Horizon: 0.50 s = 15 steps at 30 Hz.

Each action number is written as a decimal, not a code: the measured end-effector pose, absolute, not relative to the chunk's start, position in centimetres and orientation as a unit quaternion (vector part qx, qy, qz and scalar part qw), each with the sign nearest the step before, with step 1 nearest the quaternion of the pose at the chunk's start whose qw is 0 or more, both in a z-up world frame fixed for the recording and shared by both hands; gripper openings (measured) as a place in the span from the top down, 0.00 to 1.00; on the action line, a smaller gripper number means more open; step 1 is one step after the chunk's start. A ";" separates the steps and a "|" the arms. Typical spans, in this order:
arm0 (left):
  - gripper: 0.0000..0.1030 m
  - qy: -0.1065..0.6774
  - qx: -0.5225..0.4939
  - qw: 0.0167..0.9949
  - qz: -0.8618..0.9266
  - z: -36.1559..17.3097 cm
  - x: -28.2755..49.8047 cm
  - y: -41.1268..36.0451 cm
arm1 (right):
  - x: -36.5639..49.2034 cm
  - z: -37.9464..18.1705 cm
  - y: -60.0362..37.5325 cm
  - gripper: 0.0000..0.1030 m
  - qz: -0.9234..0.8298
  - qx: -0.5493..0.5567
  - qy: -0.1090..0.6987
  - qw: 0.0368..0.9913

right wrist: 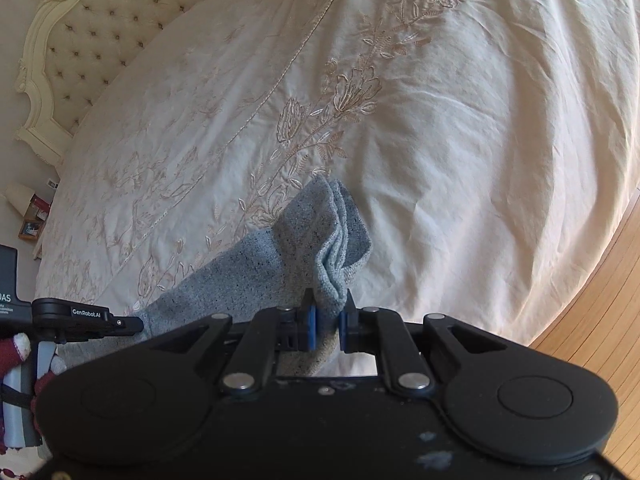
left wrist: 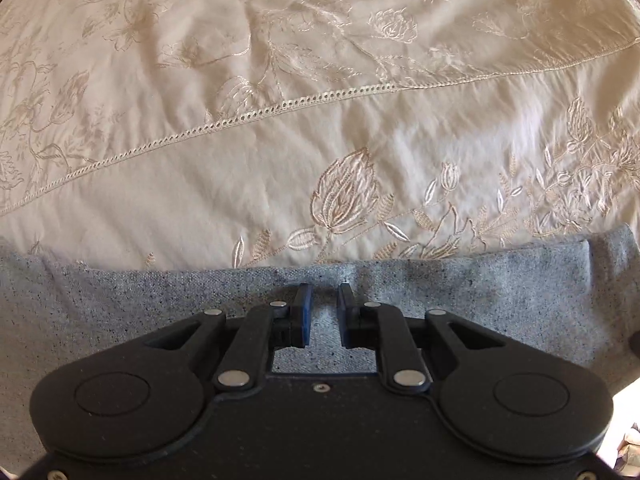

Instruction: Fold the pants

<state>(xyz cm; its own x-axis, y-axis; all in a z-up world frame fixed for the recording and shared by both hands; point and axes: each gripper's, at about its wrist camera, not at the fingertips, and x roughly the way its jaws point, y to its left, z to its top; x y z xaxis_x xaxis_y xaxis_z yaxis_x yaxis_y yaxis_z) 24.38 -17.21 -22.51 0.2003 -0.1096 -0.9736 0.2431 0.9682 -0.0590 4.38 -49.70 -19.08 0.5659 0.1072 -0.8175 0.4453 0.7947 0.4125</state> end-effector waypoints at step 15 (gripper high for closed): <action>0.78 0.622 0.066 0.767 -0.141 -22.6 17.3 -16.3 | 4.4 -17.6 -48.8 0.88 -0.105 0.288 0.453 0.837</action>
<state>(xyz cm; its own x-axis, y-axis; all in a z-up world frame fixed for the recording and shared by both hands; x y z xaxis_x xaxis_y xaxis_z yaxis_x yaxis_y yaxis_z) 17.30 -16.26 -22.56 0.1861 -0.1351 -0.9732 0.2981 0.9516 -0.0751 4.42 -48.80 -17.58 0.5683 0.0850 -0.8184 0.4369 0.8116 0.3878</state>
